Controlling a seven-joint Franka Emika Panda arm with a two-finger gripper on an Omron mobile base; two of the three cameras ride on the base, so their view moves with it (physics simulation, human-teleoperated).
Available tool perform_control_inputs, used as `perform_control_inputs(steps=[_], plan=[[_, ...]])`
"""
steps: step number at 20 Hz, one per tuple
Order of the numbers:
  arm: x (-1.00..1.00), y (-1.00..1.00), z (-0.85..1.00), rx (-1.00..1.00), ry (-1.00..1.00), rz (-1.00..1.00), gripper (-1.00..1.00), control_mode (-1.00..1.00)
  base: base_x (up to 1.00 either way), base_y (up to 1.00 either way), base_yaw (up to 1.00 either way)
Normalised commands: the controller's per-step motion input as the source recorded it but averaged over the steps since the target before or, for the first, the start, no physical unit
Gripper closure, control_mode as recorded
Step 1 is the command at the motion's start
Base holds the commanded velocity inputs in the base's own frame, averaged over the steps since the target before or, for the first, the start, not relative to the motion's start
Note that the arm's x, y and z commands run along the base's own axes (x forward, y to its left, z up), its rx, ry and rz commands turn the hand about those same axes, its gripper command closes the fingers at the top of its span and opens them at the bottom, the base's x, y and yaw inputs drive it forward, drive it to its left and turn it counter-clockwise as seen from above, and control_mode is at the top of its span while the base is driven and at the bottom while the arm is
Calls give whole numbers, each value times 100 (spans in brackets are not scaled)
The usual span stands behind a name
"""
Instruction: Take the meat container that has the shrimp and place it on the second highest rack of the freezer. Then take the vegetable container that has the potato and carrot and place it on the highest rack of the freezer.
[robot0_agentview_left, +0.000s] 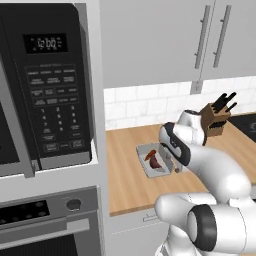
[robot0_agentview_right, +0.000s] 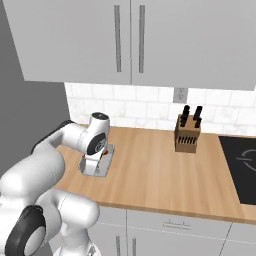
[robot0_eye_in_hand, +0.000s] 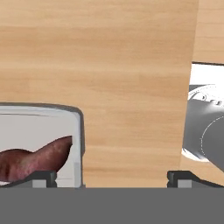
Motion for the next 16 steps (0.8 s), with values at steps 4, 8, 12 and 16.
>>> perform_control_inputs(steps=[4,8,12,16], plan=[[10,8,-17,-1,-1,0,-100,-100,0,0,0],[3,14,-15,-1,0,0,-100,-100,0,0,0],[0,11,-13,0,0,0,-100,-100,0,0,0],[0,16,-15,-1,0,0,-100,-100,0,0,0]])
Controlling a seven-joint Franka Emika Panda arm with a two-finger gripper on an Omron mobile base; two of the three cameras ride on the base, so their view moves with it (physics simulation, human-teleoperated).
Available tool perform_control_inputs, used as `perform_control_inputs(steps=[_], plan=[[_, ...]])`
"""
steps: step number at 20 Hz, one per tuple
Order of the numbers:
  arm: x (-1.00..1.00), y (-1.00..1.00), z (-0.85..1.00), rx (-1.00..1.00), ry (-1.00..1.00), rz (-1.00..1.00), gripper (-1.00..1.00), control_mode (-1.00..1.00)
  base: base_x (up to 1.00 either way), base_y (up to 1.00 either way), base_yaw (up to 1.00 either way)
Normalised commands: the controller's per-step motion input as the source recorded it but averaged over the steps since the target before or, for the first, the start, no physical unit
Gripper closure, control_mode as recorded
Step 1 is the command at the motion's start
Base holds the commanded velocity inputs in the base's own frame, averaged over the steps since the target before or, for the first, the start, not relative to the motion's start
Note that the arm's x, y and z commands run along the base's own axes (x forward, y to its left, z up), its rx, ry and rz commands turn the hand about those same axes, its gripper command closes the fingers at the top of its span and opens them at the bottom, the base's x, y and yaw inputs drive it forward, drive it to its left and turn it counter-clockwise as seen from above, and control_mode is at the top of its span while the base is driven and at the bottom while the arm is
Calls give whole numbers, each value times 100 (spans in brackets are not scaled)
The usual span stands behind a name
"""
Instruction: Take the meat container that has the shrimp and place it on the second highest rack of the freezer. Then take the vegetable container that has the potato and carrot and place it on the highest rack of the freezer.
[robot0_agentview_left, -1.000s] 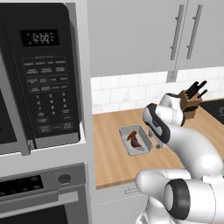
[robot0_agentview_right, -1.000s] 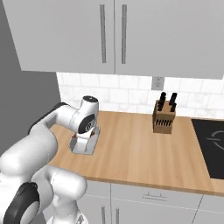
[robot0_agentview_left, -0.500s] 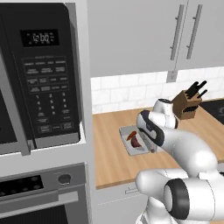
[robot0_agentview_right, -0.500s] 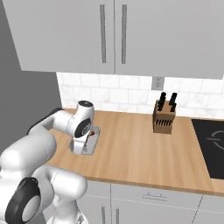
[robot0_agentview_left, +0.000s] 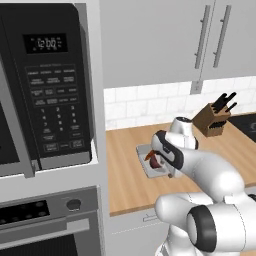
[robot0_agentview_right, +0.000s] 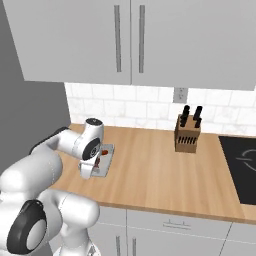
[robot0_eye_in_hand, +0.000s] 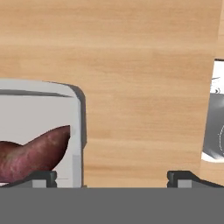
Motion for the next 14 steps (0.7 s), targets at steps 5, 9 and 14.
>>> perform_control_inputs(steps=[5,9,14], plan=[[0,16,-15,0,0,0,-100,-100,0,0,0],[1,10,-17,0,0,0,-100,-100,0,0,0],[9,0,-13,0,0,0,-100,-100,0,0,0]])
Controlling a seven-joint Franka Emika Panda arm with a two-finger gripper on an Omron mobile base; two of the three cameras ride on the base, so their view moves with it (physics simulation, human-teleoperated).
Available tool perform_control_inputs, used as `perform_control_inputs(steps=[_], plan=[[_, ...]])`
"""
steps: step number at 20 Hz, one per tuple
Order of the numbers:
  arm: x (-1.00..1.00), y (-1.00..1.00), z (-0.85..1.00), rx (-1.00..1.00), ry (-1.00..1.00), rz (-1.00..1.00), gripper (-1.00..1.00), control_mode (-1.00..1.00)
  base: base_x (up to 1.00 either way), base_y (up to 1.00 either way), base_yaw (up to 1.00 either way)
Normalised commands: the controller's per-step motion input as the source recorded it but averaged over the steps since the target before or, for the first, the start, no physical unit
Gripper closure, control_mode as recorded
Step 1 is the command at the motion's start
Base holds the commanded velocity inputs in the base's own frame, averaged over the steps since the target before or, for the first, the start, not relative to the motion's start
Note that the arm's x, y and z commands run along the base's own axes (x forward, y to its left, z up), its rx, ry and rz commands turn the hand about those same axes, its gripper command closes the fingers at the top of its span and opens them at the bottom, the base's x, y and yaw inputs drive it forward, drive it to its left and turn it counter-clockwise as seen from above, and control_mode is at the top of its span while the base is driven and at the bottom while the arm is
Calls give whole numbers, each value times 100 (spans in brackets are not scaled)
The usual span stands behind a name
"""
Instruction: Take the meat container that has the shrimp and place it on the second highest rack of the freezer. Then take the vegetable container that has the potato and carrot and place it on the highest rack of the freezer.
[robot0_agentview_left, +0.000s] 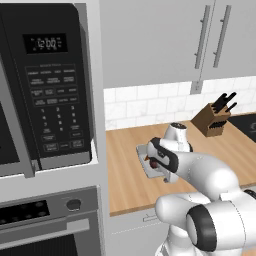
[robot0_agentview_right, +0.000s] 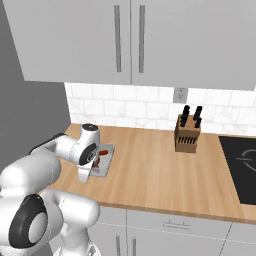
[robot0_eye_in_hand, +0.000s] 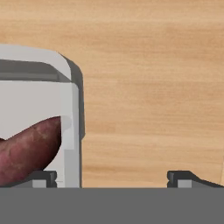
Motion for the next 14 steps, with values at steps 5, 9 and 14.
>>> perform_control_inputs(steps=[5,9,14], plan=[[13,0,-12,0,0,0,-100,-100,0,0,0],[7,0,-5,0,0,0,-100,-100,0,0,0],[0,0,-14,0,0,0,-100,-100,0,0,0]])
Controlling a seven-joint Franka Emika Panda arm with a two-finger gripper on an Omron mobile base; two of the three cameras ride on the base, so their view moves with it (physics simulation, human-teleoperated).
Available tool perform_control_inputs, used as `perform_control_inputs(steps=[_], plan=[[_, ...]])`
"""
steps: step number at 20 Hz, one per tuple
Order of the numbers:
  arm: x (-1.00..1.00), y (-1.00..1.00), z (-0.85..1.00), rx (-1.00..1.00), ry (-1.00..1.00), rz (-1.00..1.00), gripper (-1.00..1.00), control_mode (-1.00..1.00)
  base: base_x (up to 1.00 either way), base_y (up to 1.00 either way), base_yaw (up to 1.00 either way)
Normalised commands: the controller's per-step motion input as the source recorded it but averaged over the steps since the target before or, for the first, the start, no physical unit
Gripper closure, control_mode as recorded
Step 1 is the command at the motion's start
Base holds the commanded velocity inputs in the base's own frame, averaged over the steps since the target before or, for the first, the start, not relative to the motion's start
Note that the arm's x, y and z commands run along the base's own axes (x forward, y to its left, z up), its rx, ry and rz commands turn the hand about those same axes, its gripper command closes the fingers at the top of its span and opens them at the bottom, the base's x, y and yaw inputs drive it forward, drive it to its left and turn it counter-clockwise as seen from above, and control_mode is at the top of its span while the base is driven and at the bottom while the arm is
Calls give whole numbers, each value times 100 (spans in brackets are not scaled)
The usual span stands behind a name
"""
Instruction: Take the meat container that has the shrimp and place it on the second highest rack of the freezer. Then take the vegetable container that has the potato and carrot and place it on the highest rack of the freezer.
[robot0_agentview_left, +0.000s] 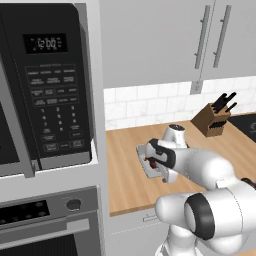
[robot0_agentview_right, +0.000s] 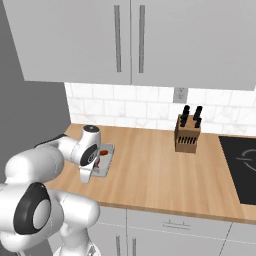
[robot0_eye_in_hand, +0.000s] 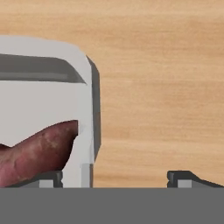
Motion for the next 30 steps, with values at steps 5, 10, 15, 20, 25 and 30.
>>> perform_control_inputs(steps=[5,10,15,20,25,30], plan=[[0,0,-13,0,0,0,-100,-100,0,0,0],[5,0,-22,0,0,0,-100,-100,0,0,0],[12,0,-24,0,0,0,-100,-100,0,0,0],[0,-2,-1,1,0,0,-100,-100,0,0,0],[0,0,0,0,0,0,100,-100,0,0,0],[0,0,0,0,0,0,100,-100,0,0,0]])
